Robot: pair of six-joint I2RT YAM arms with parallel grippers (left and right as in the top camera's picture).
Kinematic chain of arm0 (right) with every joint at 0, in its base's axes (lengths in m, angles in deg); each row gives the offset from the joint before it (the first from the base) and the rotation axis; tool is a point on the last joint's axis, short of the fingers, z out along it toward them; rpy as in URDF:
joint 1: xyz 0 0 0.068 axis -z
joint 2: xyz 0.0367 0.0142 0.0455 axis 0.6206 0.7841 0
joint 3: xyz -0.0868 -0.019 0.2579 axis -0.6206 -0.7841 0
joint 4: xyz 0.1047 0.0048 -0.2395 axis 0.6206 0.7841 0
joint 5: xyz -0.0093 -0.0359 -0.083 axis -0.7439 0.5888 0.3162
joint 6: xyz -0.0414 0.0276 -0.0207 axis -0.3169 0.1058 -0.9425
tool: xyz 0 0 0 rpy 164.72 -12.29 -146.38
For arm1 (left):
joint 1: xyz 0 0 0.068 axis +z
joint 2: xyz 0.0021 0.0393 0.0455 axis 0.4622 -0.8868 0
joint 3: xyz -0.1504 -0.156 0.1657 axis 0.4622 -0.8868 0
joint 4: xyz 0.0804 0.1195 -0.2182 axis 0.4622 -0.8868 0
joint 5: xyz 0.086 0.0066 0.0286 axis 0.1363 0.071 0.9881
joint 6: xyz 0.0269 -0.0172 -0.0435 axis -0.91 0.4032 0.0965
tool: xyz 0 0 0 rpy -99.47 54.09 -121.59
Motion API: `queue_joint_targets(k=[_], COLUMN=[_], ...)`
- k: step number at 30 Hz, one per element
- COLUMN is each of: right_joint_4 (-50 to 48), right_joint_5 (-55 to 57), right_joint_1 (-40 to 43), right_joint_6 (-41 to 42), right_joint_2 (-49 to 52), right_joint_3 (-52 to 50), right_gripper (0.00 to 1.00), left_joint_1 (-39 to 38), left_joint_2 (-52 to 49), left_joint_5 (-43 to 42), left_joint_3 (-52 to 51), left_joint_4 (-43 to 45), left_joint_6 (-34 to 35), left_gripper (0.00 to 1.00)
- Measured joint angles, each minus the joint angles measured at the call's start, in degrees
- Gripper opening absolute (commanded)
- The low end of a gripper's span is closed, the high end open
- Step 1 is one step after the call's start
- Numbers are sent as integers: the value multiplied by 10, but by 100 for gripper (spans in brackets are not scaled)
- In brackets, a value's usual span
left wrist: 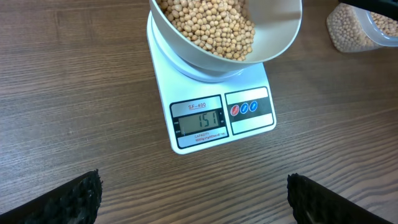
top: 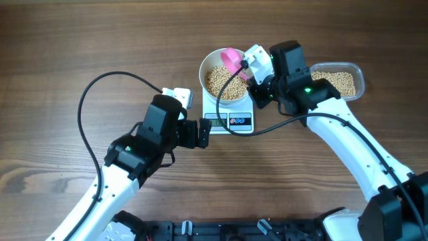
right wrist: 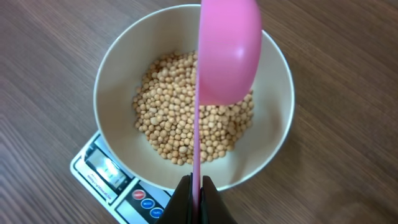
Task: Scoop item into bowl and weigh 150g on scale
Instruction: 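Tip the pink scoop with the right gripper to pour soybeans into the bowl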
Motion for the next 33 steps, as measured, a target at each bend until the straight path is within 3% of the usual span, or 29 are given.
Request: queue_joint_targets(k=[26, 33], right_joint_4=[12, 52], right_joint_5=[14, -7], right_joint_1=[0, 0], right_joint_6=[-16, 4], right_joint_2=[20, 23], right_joint_3=[0, 78], right_gripper=[4, 4], left_joint_1=[0, 0], left_joint_2=[0, 0], left_joint_5=[0, 0], left_joint_3=[0, 0], left_joint_4=[0, 0], left_joint_6=[0, 0], left_gripper=[100, 100])
